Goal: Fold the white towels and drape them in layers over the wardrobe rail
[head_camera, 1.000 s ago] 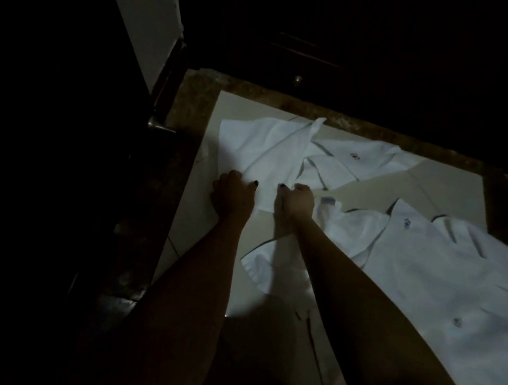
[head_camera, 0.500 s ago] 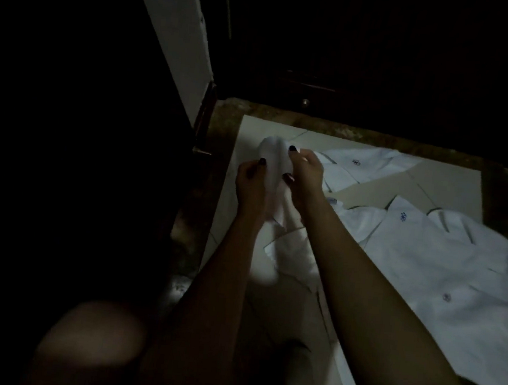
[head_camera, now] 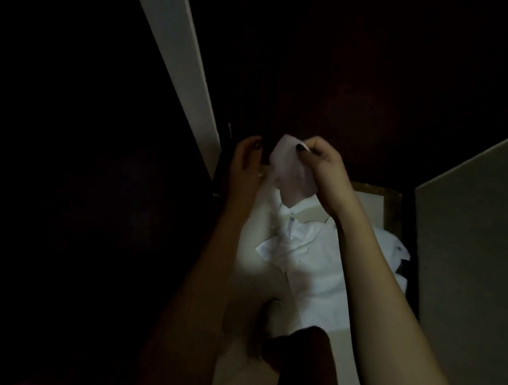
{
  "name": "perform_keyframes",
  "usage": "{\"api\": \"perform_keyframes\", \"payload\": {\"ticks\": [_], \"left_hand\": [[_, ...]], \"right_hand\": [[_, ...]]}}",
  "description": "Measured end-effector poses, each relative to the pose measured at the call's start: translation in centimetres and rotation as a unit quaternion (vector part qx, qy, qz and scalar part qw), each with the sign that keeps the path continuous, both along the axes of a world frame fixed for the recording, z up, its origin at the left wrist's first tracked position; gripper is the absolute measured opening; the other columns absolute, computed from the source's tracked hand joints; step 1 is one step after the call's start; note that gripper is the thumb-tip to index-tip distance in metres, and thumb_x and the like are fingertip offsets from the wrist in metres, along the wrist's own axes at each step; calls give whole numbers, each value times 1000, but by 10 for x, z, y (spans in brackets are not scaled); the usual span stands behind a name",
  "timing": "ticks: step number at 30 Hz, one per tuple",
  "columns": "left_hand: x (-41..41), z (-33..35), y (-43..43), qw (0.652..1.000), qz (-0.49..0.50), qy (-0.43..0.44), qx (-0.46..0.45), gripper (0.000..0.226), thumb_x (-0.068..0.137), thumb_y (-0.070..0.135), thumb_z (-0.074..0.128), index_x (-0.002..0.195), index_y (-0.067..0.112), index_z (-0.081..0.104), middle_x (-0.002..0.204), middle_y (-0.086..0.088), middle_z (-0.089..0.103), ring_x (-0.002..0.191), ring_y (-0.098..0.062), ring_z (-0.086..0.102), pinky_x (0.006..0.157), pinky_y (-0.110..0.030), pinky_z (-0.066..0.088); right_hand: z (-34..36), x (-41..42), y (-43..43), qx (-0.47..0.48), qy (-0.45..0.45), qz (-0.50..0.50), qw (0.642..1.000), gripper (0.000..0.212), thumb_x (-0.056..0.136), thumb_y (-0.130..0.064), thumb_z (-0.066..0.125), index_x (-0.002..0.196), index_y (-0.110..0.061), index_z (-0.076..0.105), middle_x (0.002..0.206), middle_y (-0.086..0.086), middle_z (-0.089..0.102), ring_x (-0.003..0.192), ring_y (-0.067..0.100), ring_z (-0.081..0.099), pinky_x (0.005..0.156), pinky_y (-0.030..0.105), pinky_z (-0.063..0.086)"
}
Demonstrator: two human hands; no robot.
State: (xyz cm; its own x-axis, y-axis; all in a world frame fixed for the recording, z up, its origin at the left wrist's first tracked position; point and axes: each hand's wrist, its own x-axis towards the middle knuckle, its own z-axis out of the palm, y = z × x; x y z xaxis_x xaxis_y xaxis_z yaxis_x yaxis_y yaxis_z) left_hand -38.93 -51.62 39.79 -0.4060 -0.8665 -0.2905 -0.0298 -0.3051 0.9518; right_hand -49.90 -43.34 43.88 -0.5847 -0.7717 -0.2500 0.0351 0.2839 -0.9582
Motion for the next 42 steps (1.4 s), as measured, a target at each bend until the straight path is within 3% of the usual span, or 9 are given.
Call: {"api": "perform_keyframes", "payload": {"ticks": [5,8,15,20,26,29,32,37,42], "left_hand": [[7,163,30,989,-123,0,-79,27,99,18,43,115,11,63,113,-5,67,102,-10,63,86,-20,51],[30,219,65,987,-116,18,-107,24,99,16,47,87,11,67,75,6,69,74,-5,63,71,-20,50],[109,297,155,972,-85,-6,-220,22,96,12,57,74,14,62,65,5,56,57,2,51,54,-13,41],[174,323,217,966,-48,-68,-244,33,92,8,62,61,16,53,51,16,46,51,5,39,49,-12,31],[246,344,287,967,147,-83,-193,26,90,12,66,64,14,61,54,8,53,51,-3,46,51,-21,36],[292,346,314,911,206,-229,-274,13,84,29,72,71,24,73,74,2,57,72,-11,52,65,-26,39],[335,346,356,844,269,-352,-303,6,82,42,70,79,38,74,83,6,51,83,-11,52,77,-27,43],[406,347,448,861,317,-259,-302,15,87,34,65,76,25,70,78,4,68,79,-19,63,74,-44,49],[477,340,544,867,342,-230,-281,20,95,17,60,76,20,65,81,2,65,81,-7,59,75,-21,44]], "right_hand": [[145,23,44,-43,14,31,999,11,95,-10,56,89,-11,65,81,4,64,74,9,59,65,20,46],[204,39,78,-76,58,33,995,10,93,-10,61,90,-9,70,82,2,69,77,5,63,68,17,48],[289,78,156,-153,119,145,970,11,90,-10,65,86,-15,74,77,-11,71,77,-5,62,68,9,45],[309,96,200,-165,123,219,954,11,89,-7,65,83,-11,73,77,-5,70,72,-2,61,66,11,45],[316,142,232,-97,123,376,913,10,86,-11,72,76,-13,73,65,-5,68,61,7,59,60,23,45],[323,166,249,-105,119,403,901,10,88,-14,69,81,-10,75,76,9,73,69,20,67,66,35,50],[330,205,274,-151,106,421,888,14,92,-14,65,83,-11,75,75,2,74,70,13,70,62,23,53],[333,281,328,-158,65,491,854,18,93,-21,63,84,-9,73,75,8,72,69,18,69,61,24,53],[324,354,395,-130,37,578,805,12,89,-18,67,85,-9,74,76,4,73,73,14,69,66,23,52]]}}
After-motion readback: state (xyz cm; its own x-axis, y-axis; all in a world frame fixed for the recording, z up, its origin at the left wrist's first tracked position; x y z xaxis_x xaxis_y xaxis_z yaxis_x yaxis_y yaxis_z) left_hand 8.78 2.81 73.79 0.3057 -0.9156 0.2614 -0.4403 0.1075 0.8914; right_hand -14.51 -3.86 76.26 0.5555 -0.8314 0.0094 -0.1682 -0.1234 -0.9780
